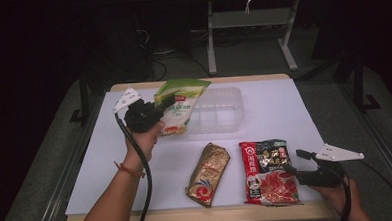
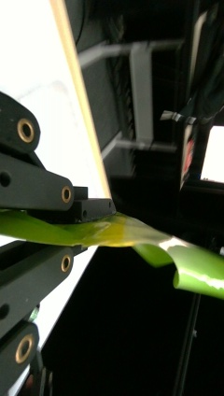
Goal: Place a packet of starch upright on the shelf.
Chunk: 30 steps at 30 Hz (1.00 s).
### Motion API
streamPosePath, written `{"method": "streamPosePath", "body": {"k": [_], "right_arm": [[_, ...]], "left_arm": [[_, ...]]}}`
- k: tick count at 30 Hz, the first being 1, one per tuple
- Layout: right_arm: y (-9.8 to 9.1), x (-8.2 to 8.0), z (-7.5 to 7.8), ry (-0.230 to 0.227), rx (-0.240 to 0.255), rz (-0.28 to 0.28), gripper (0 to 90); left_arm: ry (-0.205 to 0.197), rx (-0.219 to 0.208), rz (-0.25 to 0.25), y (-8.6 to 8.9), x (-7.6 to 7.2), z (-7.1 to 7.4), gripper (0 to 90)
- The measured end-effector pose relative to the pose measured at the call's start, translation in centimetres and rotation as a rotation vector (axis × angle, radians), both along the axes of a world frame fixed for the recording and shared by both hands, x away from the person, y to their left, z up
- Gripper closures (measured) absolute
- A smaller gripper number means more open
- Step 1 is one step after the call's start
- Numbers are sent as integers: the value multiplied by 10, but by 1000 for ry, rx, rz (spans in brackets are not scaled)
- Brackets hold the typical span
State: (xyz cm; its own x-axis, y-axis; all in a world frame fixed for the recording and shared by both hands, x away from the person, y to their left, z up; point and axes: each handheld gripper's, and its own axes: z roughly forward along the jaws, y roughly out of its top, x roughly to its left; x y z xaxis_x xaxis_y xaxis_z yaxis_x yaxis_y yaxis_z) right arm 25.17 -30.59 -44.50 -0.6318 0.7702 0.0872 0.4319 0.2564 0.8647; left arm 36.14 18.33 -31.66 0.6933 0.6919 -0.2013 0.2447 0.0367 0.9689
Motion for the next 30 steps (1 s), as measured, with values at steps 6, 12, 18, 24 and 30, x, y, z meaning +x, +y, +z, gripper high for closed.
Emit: {"method": "streamPosePath", "body": {"k": [6,12,18,24,30], "right_arm": [[-2,0,0,2,5,-9,251],[0,0,0,4,0,-2,251],[1,0,-1,3,-8,1,251],[1,0,-1,3,-9,2,252],[1,0,-1,4,-12,7,252]], "left_arm": [[-33,16,-15,-17,10,5,896],[-46,25,0,-31,22,12,896],[-56,20,54,-39,41,10,896],[-67,36,110,-48,61,4,896],[-66,35,169,-52,78,-8,896]]}}
